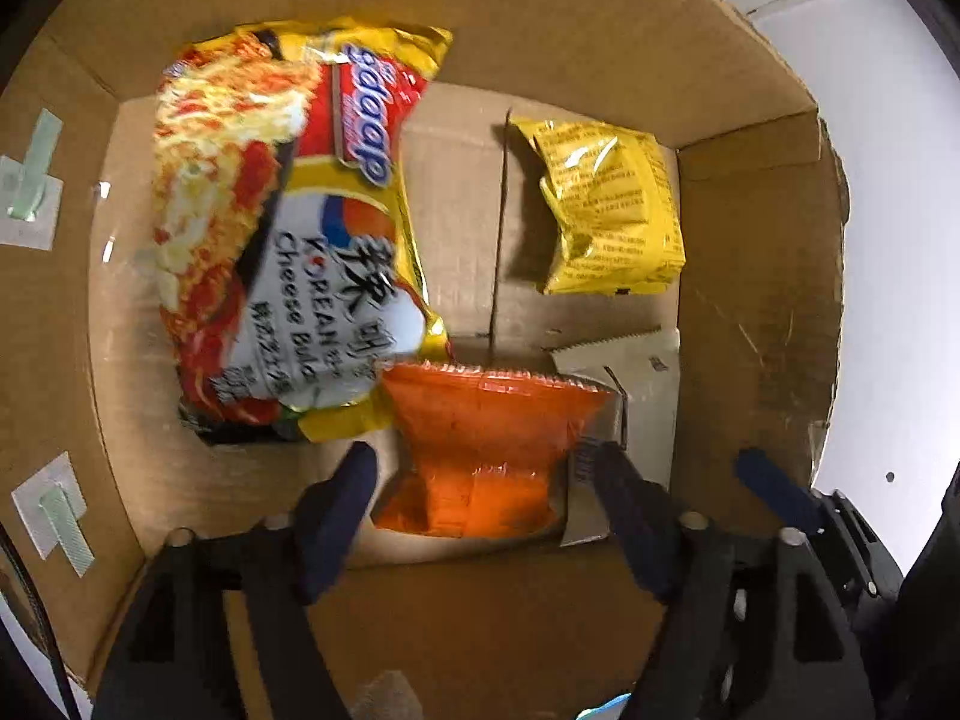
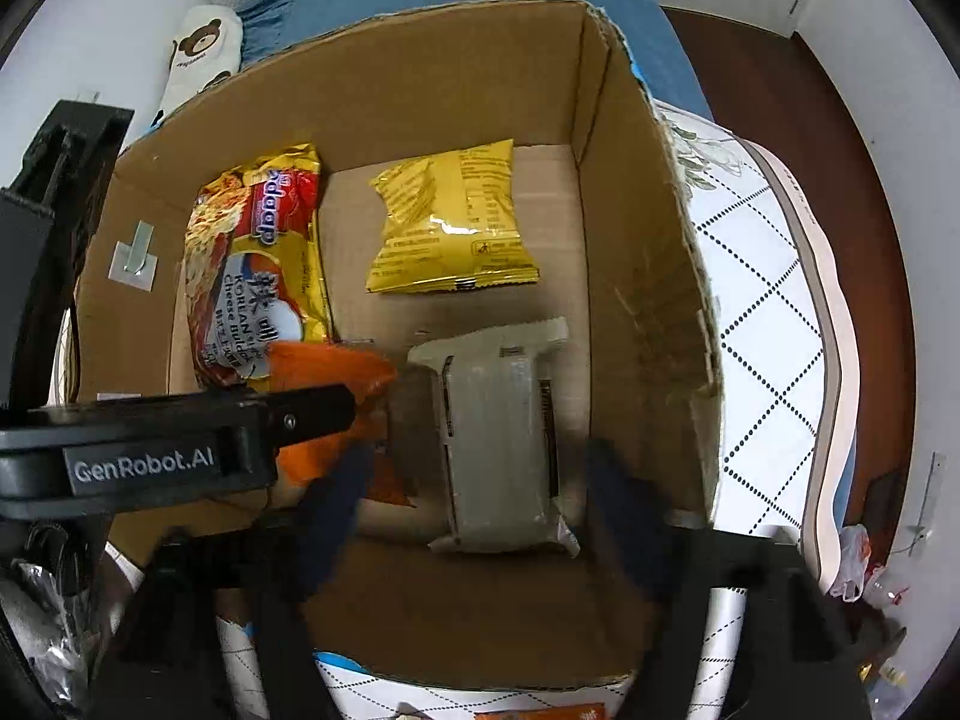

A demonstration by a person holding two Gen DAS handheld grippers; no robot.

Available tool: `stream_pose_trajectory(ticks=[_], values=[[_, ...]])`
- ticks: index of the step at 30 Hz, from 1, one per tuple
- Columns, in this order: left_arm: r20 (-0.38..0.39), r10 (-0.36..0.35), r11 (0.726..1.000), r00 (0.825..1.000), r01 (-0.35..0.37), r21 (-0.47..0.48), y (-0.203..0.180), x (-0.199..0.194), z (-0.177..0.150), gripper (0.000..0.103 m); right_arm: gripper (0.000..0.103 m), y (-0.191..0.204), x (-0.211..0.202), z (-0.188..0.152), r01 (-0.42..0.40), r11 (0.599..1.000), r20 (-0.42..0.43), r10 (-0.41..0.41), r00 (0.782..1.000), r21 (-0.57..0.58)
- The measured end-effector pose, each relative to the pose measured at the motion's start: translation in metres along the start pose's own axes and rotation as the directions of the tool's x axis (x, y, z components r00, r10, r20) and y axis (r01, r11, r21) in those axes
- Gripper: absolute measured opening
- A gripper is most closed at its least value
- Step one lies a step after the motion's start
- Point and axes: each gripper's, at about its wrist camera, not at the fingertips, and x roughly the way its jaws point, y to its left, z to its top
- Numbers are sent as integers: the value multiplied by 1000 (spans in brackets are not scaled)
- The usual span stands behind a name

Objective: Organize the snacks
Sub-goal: 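Lower both packets into the box beside the noodle pack and release, then grasp the small red packet with left tool while right tool grasps orange bag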

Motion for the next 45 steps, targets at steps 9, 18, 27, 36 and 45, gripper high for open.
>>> stream_pose_trajectory(ticks=[9, 18, 27, 36, 45], values=[[123, 95, 995, 988, -97, 15, 10, -38, -19, 78, 86, 3, -14, -3, -5, 1000, 21, 5, 1000, 19], [288, 165, 984, 943, -178, 21, 19, -93, -60, 78, 86, 8, -46, -21, 37, 999, 106, -39, 994, 19], [457, 211, 965, 864, -257, 41, 0, -123, -105, 78, 86, 21, -95, -55, 99, 994, 242, -87, 966, -37], [599, 205, 956, 774, -290, 47, -16, -161, -163, 78, 86, 31, -151, -101, 72, 996, 373, -51, 927, -43], [645, 162, 966, 747, -255, 52, -20, -182, -206, 78, 86, 34, -192, -145, -7, 999, 437, 23, 899, -37]])
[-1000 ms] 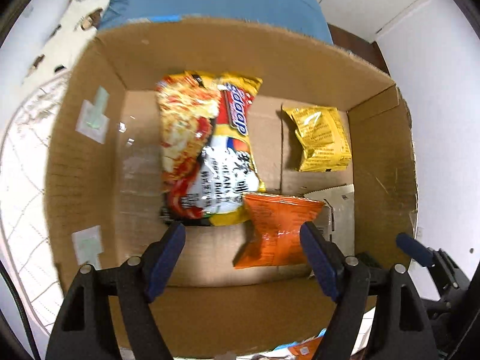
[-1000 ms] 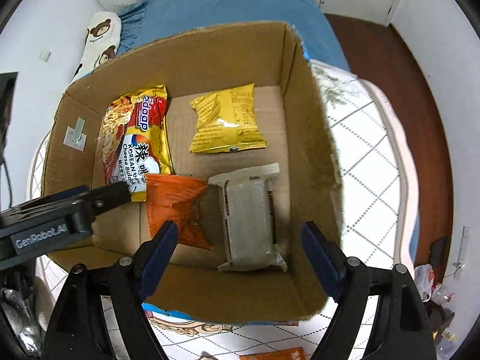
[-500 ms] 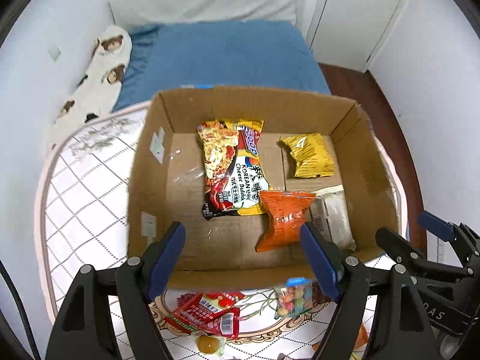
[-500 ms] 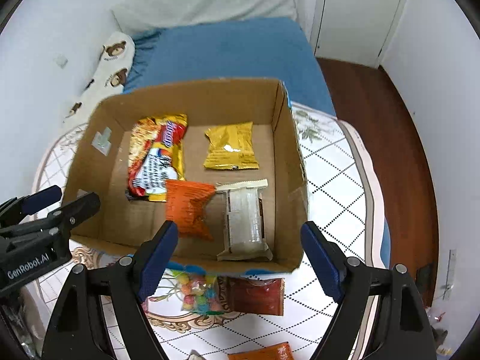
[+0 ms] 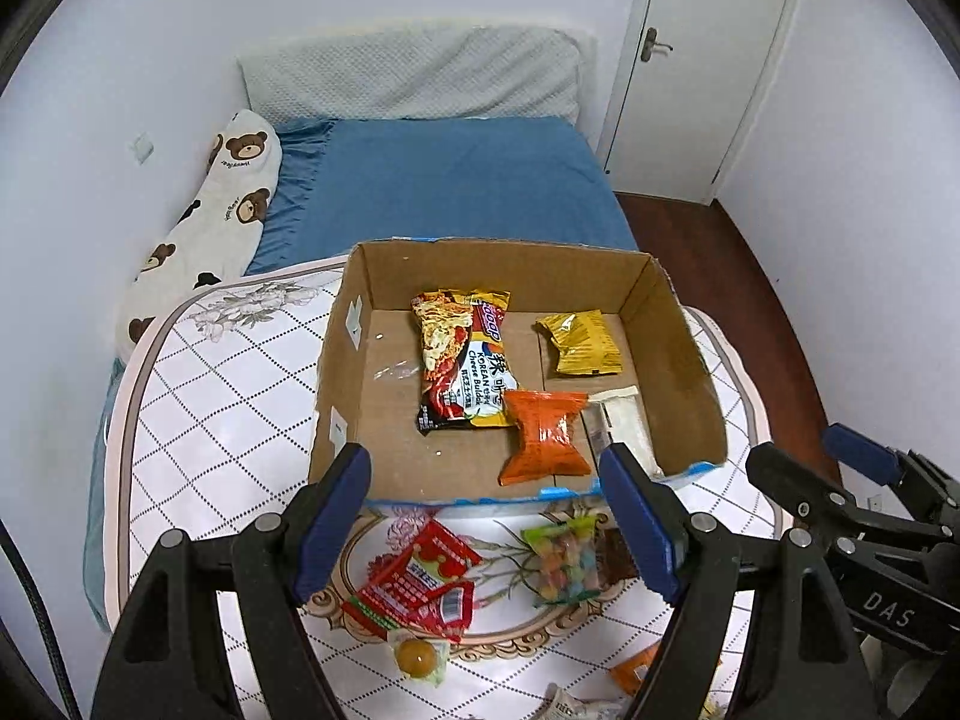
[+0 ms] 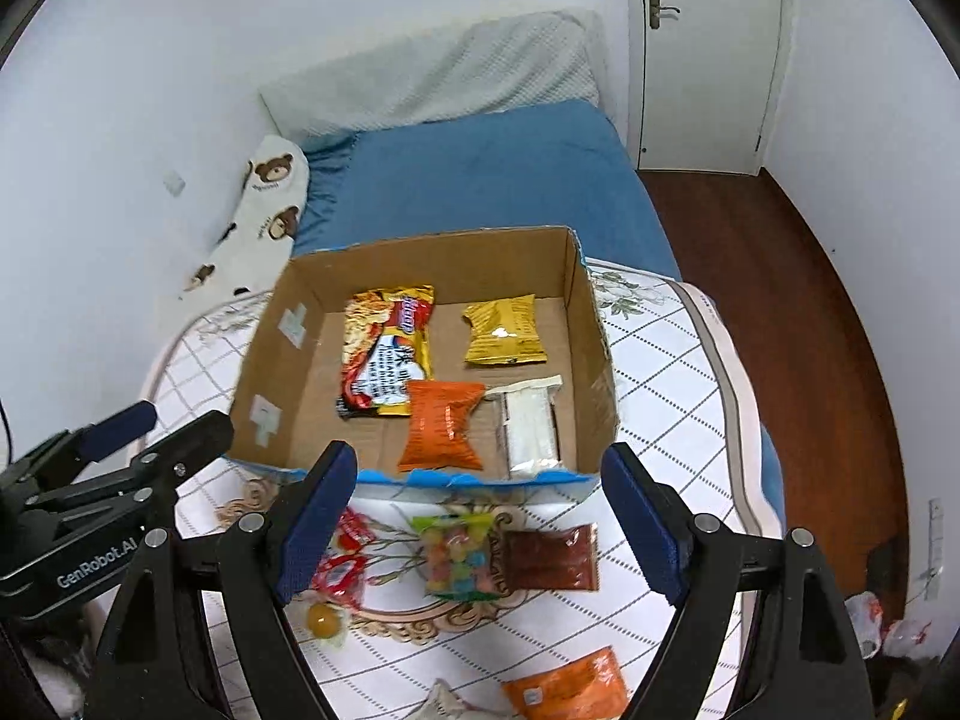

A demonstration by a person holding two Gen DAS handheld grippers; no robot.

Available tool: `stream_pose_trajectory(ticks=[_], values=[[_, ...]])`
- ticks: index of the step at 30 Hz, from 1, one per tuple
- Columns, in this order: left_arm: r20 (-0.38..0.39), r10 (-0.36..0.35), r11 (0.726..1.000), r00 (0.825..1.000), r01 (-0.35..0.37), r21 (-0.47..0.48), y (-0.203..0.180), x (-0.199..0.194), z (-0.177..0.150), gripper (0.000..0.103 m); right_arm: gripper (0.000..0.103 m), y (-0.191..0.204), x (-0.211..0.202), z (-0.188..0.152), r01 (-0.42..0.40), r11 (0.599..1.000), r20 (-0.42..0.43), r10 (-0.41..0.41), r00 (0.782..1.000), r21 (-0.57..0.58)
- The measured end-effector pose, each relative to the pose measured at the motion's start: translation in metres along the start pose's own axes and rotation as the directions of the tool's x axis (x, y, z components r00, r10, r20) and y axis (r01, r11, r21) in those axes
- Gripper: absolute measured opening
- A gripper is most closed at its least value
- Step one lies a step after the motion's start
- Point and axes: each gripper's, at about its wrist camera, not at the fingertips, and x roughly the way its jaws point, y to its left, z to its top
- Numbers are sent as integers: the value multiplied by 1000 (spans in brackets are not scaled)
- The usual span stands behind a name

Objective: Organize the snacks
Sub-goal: 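Grasp the small red packet with left tool while right tool grasps orange bag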

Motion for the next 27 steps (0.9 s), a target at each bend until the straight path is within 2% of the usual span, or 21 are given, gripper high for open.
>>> stream_pose_trajectory(ticks=[4, 6, 11, 15, 18, 19, 21, 22, 25, 27], values=[[-9, 4, 1000, 1000, -4, -26, 9, -3, -15, 78, 86, -5, -2, -19, -33, 998, -29, 35, 999, 46], [-30, 21, 999, 999, -22, -34, 15, 2, -26, 78, 86, -11, 9, -35, -44, 996, -78, 50, 996, 76], [-161, 70, 995, 985, -81, -64, 41, 37, -69, 78, 86, -43, 46, -81, -59, 968, -208, 111, 972, 242], [-312, 95, 990, 945, -123, -72, 61, 78, -112, 78, 86, -80, 75, -139, -31, 904, -301, 174, 938, 426], [-385, 111, 988, 916, -145, -59, 70, 101, -139, 78, 86, -105, 95, -182, 11, 844, -364, 219, 905, 537], [-414, 102, 987, 905, -144, -72, 74, 108, -147, 78, 86, -110, 100, -191, 29, 832, -379, 221, 899, 554], [-460, 35, 984, 887, -112, -140, 82, 119, -159, 78, 86, -122, 108, -209, 68, 808, -405, 218, 888, 585], [-469, 15, 979, 883, -107, -171, 86, 122, -161, 78, 86, -127, 112, -217, 84, 795, -414, 220, 883, 601], [-446, 20, 978, 895, -110, -176, 87, 127, -156, 78, 86, -137, 123, -235, 119, 760, -432, 226, 873, 639], [-439, 23, 988, 898, -89, -130, 78, 133, -150, 78, 86, -138, 129, -239, 139, 764, -445, 208, 871, 630]])
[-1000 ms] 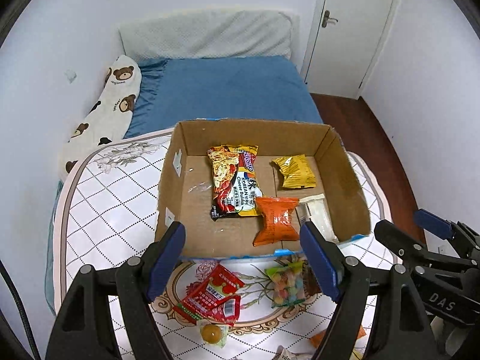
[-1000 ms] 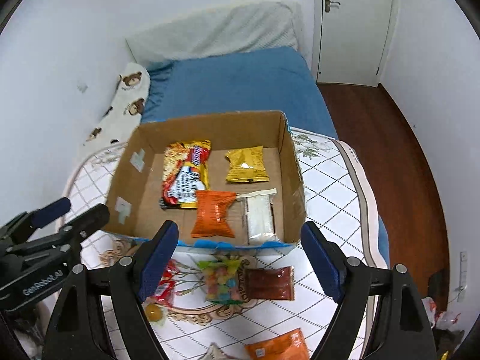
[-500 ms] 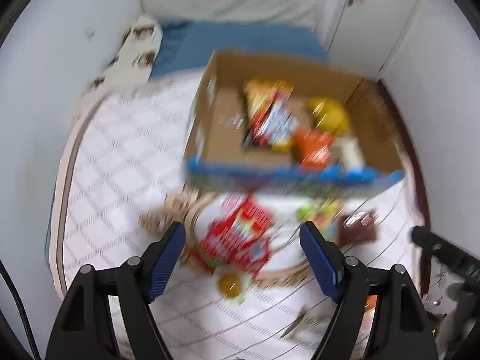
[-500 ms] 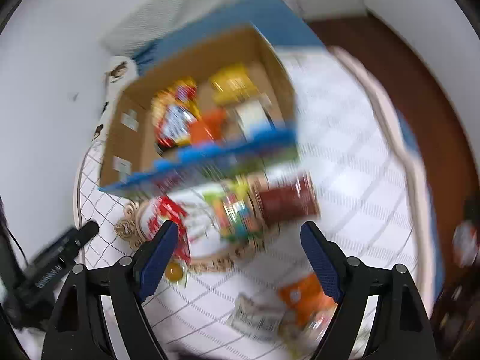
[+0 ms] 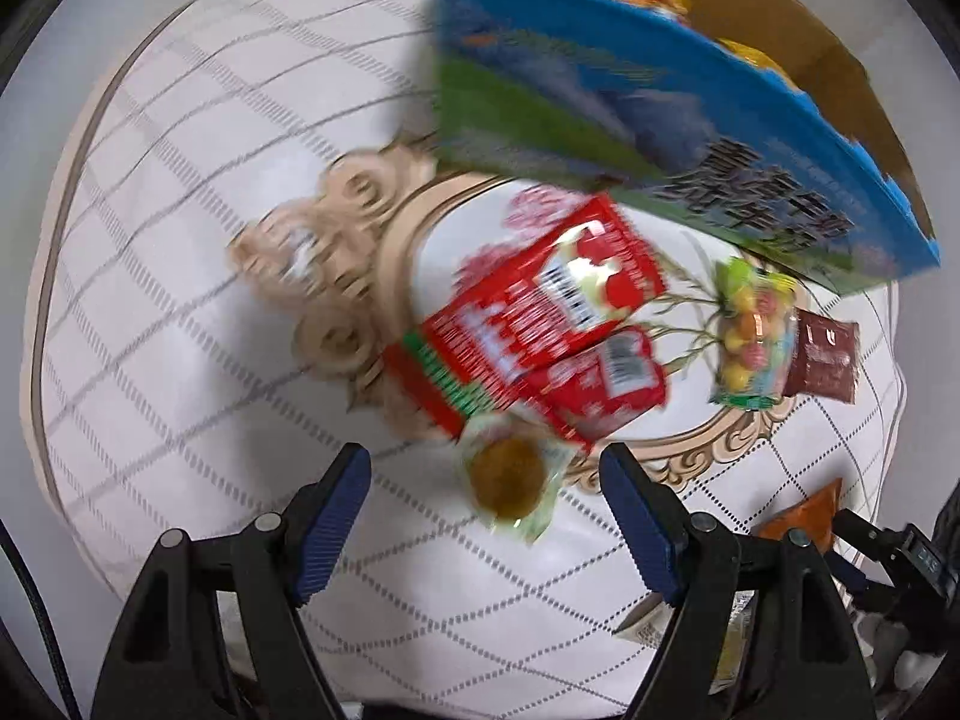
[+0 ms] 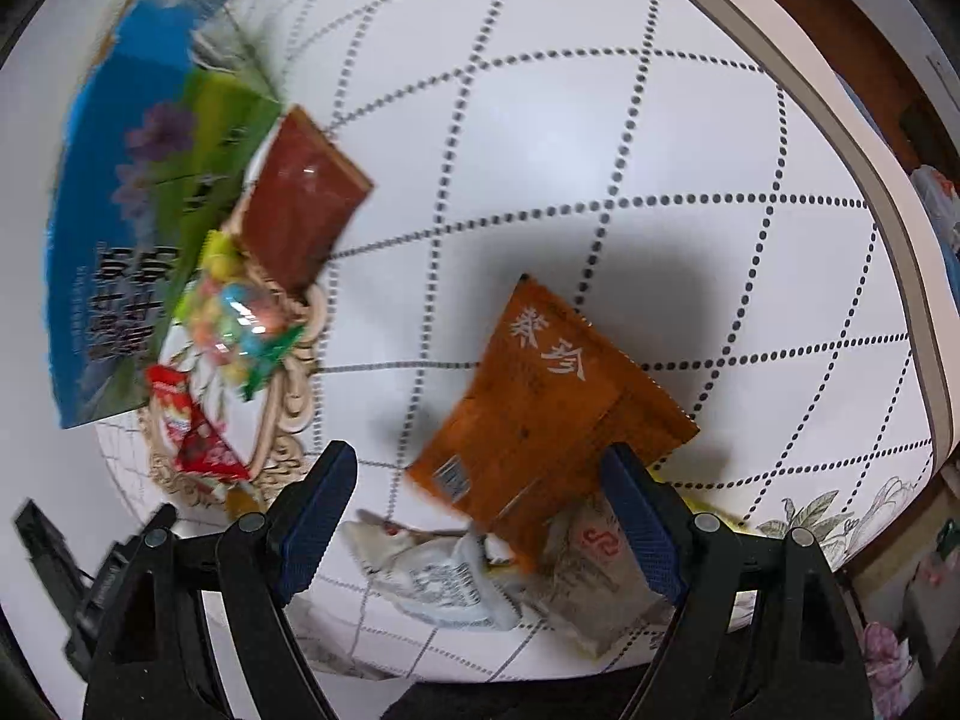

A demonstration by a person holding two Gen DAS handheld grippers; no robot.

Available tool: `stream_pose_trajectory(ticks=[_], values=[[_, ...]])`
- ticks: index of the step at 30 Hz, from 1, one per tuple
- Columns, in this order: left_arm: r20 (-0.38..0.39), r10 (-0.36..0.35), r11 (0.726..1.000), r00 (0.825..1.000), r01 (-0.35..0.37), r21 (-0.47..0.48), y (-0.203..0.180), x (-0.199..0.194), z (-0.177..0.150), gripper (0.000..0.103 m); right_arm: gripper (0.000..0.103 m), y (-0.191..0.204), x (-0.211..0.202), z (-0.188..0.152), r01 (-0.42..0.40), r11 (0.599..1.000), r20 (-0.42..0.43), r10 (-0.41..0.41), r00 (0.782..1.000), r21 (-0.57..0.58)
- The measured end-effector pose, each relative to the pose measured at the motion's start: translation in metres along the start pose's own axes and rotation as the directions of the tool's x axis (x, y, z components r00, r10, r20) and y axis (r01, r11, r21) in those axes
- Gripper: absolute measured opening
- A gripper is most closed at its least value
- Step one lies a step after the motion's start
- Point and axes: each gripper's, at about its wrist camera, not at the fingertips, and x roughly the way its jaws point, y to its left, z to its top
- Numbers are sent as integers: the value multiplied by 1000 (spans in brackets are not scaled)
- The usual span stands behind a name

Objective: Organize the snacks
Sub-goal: 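Grasp the small red packet with left tool while right tool grasps orange bag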

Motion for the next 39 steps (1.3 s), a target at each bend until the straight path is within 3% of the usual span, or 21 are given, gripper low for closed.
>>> stream_pose_trajectory(ticks=[3, 7, 12, 14, 16, 19, 21, 23, 26, 30, 33, 35, 39], values=[[15, 30, 992, 999, -31, 124, -28, 3, 5, 78, 86, 1, 9, 4, 17, 1000, -3, -17, 1000, -3], [22, 108, 949, 994, -110, 296, -69, 21, 7, 78, 86, 7, 11, 5, 10, 1000, -21, -10, 1000, 4], [28, 177, 899, 984, -173, 403, -103, 45, 5, 77, 86, -6, 1, -8, -35, 998, -50, 38, 998, 46], [32, 193, 887, 981, -189, 421, -113, 53, 4, 55, 86, -7, 5, -11, -28, 999, -72, 31, 997, 46], [12, 201, 888, 980, -187, 420, -119, 62, 4, 41, 86, -6, 15, -12, -18, 998, -85, 22, 996, 54], [-13, 179, 910, 984, -161, 382, -120, 68, 0, 40, 86, 3, 27, -3, 21, 999, -69, -18, 997, 44], [-71, 117, 939, 991, -88, 334, -111, 71, -6, 40, 83, 18, 36, 2, 69, 997, -54, -70, 996, -23], [-142, 31, 966, 989, 7, 257, -99, 72, -10, 40, 57, 44, 48, 6, 143, 980, -36, -149, 988, -135], [-214, -91, 983, 972, 122, 136, -78, 76, -16, 40, 46, 80, 57, 5, 196, 923, -6, -210, 978, -331], [-272, -180, 980, 945, 195, 28, -57, 91, -14, 50, 46, 119, 67, -1, 215, 825, -12, -259, 966, -523], [-309, -200, 976, 930, 218, 25, -54, 97, -11, 54, 54, 130, 66, 0, 193, 832, -22, -239, 971, -520], [-321, -190, 975, 928, 218, 54, -58, 102, 0, 61, 68, 131, 67, 1, 184, 848, -29, -229, 973, -497], [-321, -119, 973, 940, 174, 151, -87, 104, -2, 67, 68, 131, 78, 0, 187, 861, -53, -240, 969, -473]])
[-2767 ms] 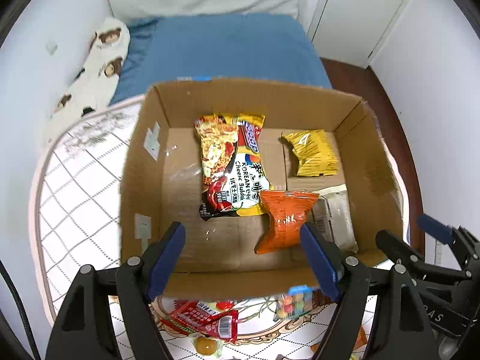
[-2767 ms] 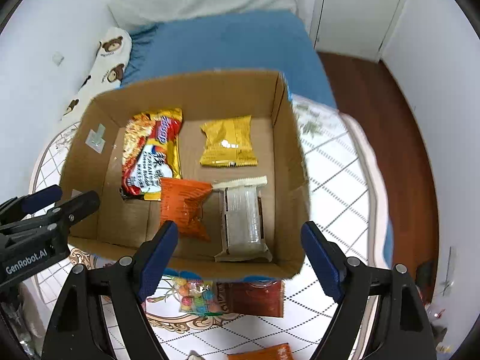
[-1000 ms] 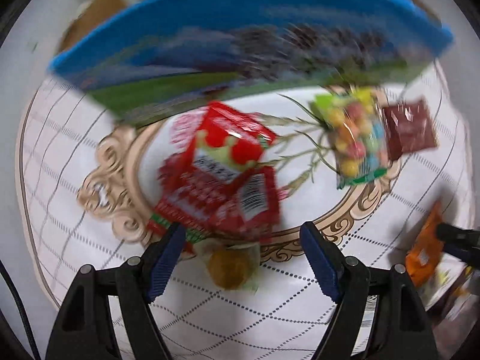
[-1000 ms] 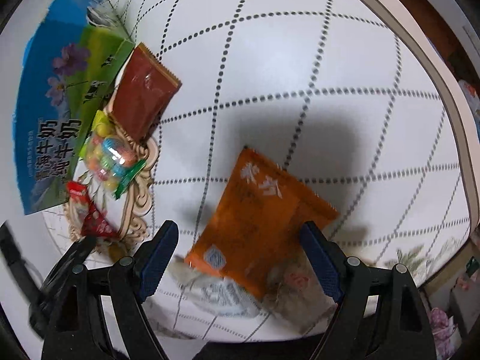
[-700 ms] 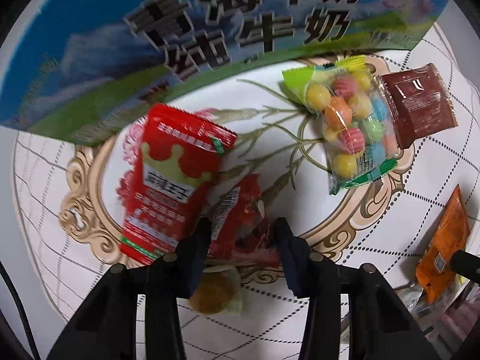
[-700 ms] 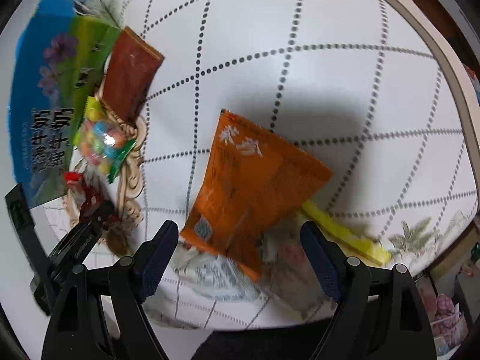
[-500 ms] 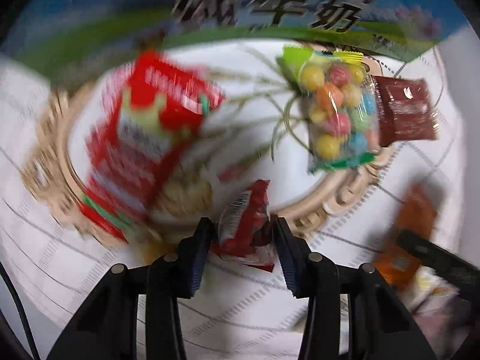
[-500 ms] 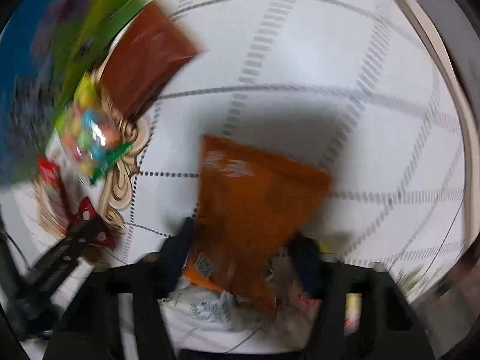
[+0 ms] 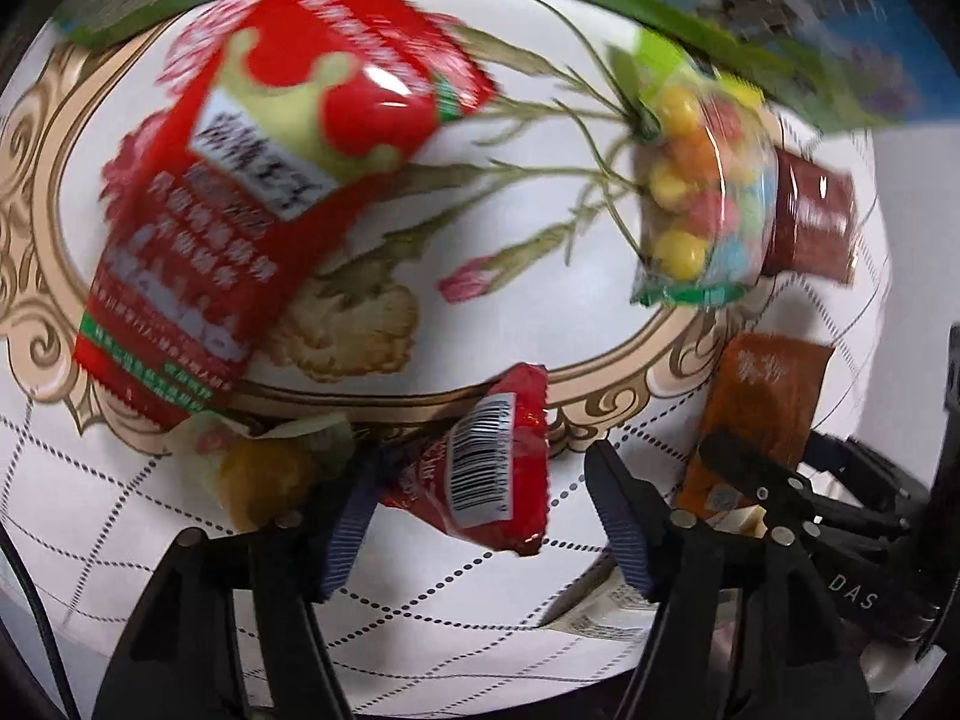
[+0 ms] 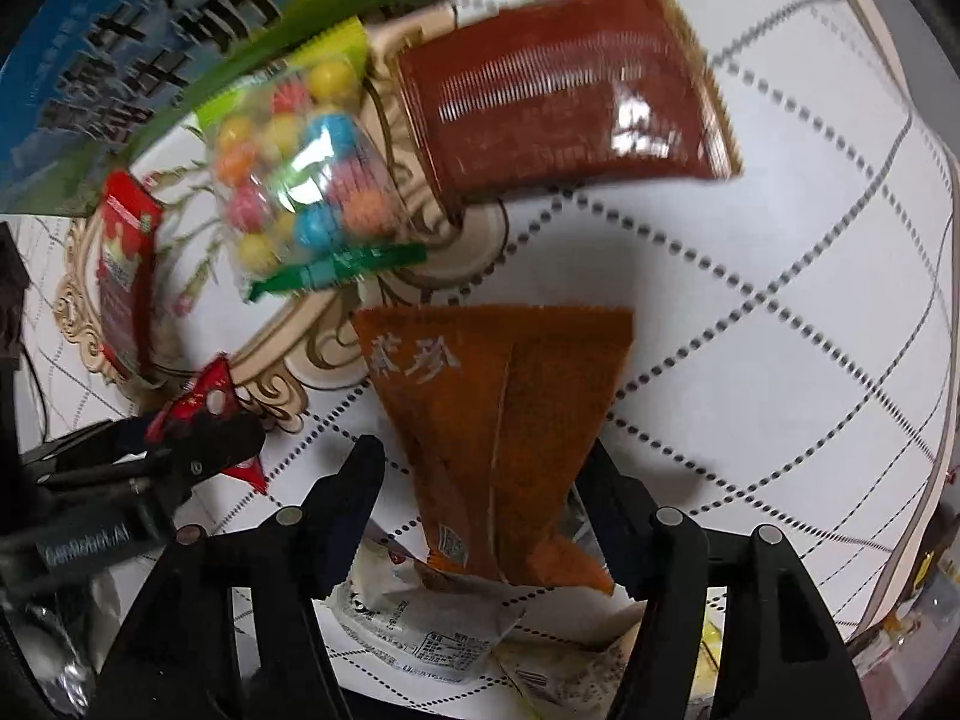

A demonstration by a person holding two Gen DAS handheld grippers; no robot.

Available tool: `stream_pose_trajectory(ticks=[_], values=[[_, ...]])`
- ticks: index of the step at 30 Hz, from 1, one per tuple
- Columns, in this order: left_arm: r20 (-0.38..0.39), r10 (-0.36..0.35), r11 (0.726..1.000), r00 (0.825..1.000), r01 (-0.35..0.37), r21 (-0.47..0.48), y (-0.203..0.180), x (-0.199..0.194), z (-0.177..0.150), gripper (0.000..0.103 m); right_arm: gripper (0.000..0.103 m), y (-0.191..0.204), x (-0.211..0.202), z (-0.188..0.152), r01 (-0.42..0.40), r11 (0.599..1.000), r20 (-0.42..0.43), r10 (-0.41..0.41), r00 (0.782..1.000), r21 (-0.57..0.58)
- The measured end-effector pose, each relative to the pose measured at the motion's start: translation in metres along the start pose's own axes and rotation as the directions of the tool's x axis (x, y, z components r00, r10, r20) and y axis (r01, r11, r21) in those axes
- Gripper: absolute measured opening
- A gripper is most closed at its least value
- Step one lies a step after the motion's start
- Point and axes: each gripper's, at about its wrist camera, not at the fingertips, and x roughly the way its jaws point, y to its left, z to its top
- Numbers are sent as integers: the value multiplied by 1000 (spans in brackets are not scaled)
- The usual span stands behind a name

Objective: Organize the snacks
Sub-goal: 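Grasp the small red packet with left tool while right tool grasps orange bag, then drop both packets into the box front and open both tools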

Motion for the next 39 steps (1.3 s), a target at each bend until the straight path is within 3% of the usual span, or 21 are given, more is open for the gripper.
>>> stream_pose_trajectory(ticks=[3, 5, 7, 13, 16, 23, 30, 35, 39], values=[[20, 57, 997, 998, -58, 46, -17, 6, -3, 67, 68, 4, 1, -2, 29, 1000, 28, -29, 999, -9], [56, 127, 990, 990, -130, 61, -33, 12, -12, 50, 54, 11, 2, -7, 78, 997, 72, -76, 994, -23], [96, 177, 980, 979, -184, 72, -43, 12, -20, 43, 53, 15, 2, -11, 96, 995, 107, -93, 990, -21], [121, 128, 991, 984, -133, 33, -55, 6, -46, 41, 47, 4, -11, -35, 48, 999, 161, -44, 986, -21], [140, 88, 996, 986, -91, 21, -51, -19, -46, 41, 30, 6, -24, -37, -17, 1000, 173, 19, 985, -11], [212, 10, 1000, 977, -14, 19, -58, -71, -56, 41, 29, -5, -56, -34, -78, 997, 213, 80, 974, -17], [306, -94, 995, 947, 84, 46, -57, -145, -50, 41, 29, -14, -125, -34, -178, 981, 299, 193, 934, -77], [369, -170, 985, 914, 153, 74, -56, -210, -25, 41, 29, -5, -198, -22, -248, 957, 376, 287, 881, -148], [422, -153, 988, 893, 124, 95, -55, -251, 4, 41, 29, 1, -250, 11, -235, 952, 442, 300, 846, -197]])
